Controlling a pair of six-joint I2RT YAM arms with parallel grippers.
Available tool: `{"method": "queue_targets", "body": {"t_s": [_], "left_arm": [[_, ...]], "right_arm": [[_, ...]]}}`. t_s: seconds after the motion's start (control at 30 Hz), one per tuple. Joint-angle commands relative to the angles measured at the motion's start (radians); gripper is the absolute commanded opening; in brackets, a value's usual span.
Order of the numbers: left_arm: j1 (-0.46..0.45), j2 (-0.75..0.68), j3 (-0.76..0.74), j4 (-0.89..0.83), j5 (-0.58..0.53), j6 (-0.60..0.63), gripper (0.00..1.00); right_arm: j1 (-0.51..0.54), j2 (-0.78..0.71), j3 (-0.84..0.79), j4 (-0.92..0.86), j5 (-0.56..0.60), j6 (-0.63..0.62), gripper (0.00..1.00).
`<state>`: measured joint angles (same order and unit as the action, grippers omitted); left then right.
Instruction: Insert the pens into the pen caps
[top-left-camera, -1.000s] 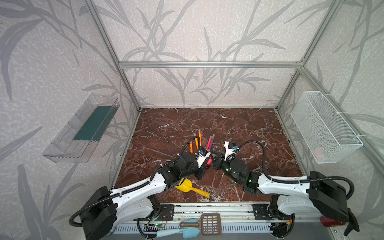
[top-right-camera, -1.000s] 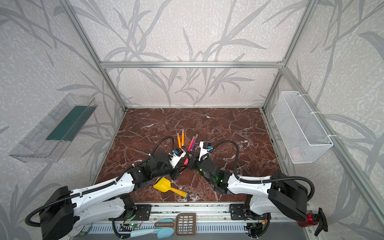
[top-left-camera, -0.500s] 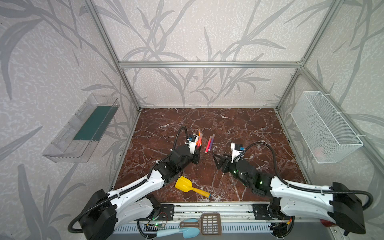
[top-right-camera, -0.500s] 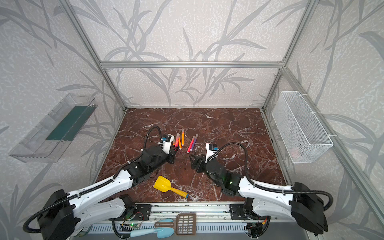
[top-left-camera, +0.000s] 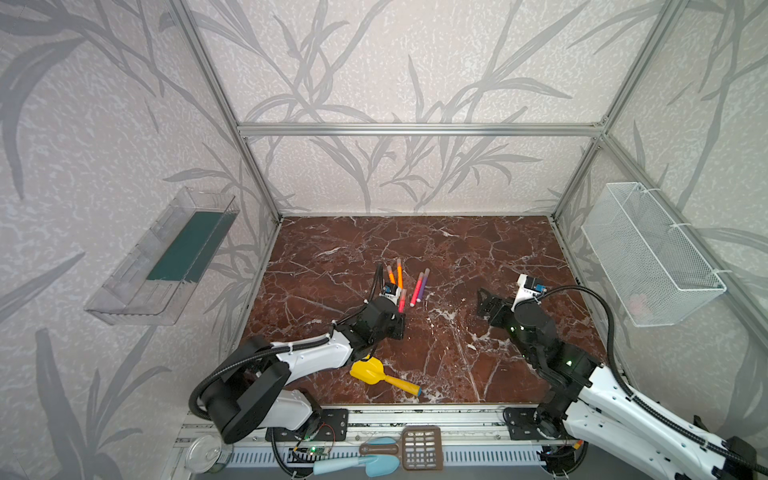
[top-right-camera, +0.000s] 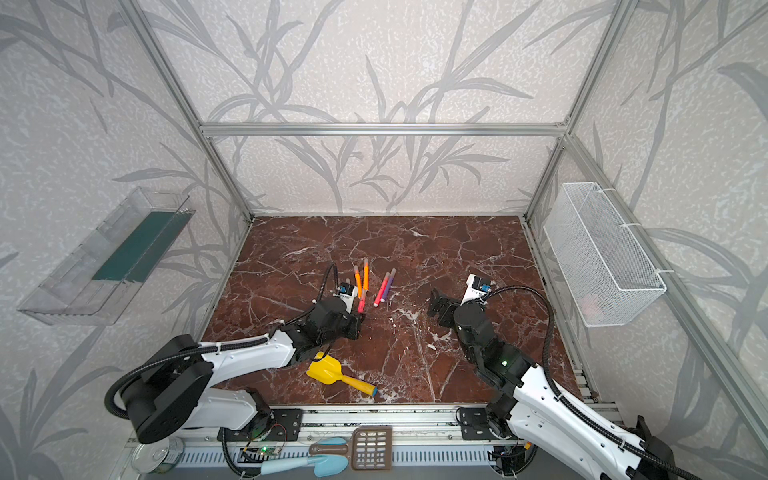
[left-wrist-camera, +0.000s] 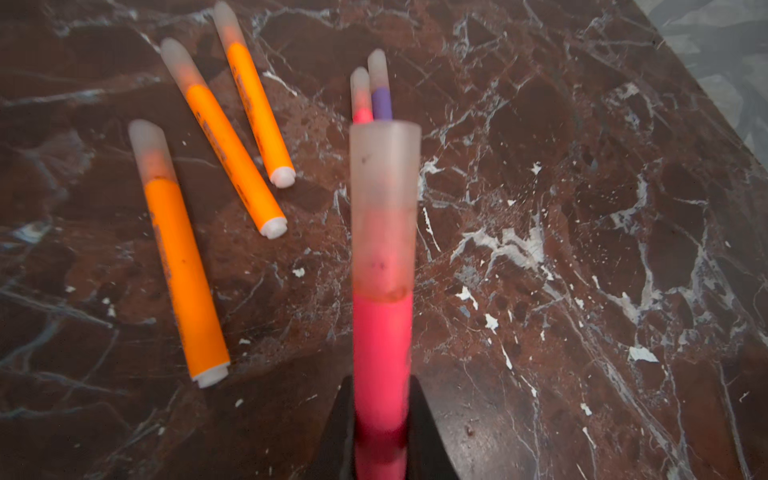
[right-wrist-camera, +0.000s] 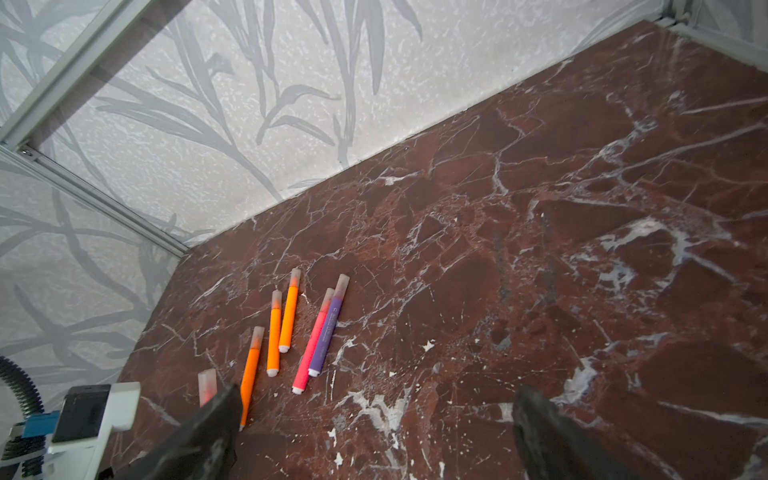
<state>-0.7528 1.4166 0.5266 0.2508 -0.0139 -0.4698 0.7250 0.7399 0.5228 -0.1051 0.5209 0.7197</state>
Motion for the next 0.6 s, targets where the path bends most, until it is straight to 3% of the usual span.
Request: {"method": "queue_targets", "body": {"t_s": [0.0,0.23,0.3,0.4,0.57], "left_arm": [[-0.004,0.043,0.059,-0.005,0.02,-0.054,0.0],[-0.003,0.092,0.095,-0.065,-0.058,-0.065,0.0],[-0.002,0.106,0.107,-0.084,-0.058,-0.065,0.01],[-0.002,0.125,0.123,-0.101,-0.065,-0.071,0.12],[-0.002,0.155,0.149,-0.114,-0.061,-0.08,0.21]], "right_arm": [[-0.021,0.073,0.061,0.005,0.081,-0.114,0.99],[-0.137,0.262,0.143,0.094,0.102,-0.273,0.99],[-0.206,0.288,0.13,0.17,-0.011,-0.303,0.99],[-0.302,0.33,0.114,0.258,-0.159,-0.352,0.99],[-0.404,0.383,0.131,0.234,-0.173,-0.403,0.99]]}}
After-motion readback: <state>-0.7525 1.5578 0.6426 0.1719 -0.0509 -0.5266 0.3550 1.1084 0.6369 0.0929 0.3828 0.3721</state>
